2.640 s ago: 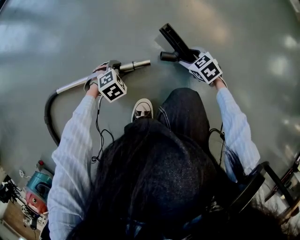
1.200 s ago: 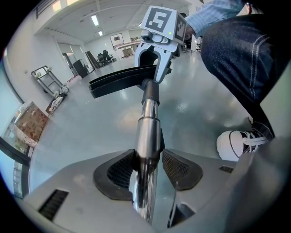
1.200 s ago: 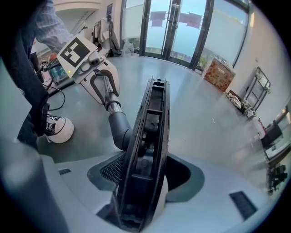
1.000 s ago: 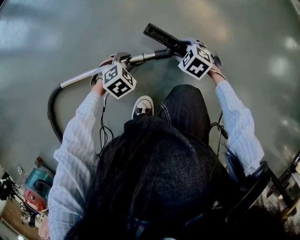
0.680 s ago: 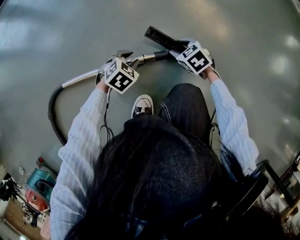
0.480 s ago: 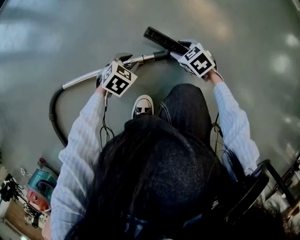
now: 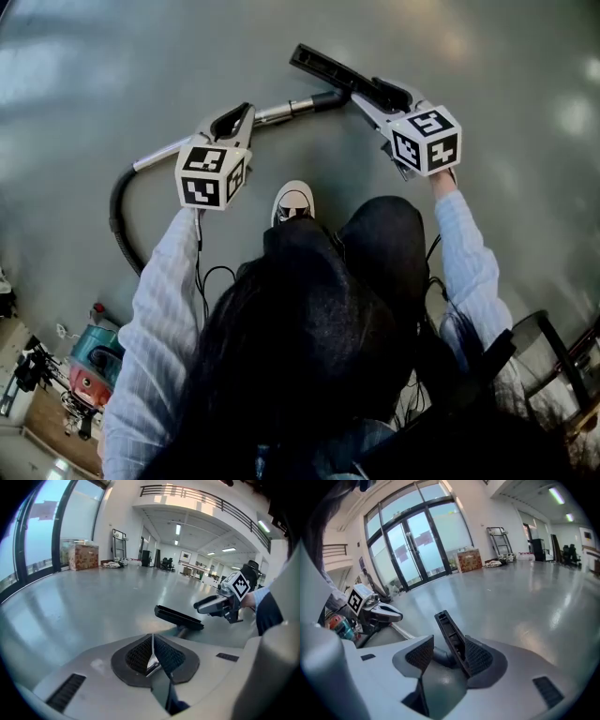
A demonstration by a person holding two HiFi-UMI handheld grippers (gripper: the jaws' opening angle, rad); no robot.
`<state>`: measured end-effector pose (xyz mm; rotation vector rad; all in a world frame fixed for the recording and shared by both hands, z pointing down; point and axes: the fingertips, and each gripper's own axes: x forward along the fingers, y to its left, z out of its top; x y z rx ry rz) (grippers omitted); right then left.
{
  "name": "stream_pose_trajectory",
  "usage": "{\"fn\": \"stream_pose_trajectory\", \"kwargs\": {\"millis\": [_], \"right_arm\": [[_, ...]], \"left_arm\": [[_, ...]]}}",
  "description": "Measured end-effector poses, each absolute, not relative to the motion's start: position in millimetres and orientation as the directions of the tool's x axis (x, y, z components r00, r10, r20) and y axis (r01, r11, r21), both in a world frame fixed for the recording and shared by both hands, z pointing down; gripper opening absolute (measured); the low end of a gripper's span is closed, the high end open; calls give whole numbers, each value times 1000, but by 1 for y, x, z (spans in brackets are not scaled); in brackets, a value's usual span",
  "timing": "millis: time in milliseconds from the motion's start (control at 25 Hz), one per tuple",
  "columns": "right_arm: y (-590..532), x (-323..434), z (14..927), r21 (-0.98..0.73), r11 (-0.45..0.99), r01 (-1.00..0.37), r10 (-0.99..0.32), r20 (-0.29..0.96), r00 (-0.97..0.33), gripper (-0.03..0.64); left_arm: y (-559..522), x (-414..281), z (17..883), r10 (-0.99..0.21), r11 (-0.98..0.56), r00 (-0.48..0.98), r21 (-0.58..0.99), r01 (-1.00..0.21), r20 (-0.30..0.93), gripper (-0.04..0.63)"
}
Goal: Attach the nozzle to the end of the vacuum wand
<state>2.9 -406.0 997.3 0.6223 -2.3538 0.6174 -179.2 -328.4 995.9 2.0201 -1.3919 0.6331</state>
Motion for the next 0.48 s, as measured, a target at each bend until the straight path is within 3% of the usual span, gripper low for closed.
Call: {"fn": "stream_pose_trajectory", "kwargs": {"millis": [160,360,480], "right_arm": [[-383,-10,983,-381,702,-601,-286,623,-728,194],[-359,-26,948,-436,633,-640,-318,607,-728,59],[-346,-31,919,-469,582,-664,-334,607,-721,27]], "left_arm": [[-297,-198,966,-652,-186,279,208,-960,705,11],[-264,-209,930,-635,-124,225,190,-974,739,6],[-245,-207,904,-628,-87,201,189,-978,752,6]]}}
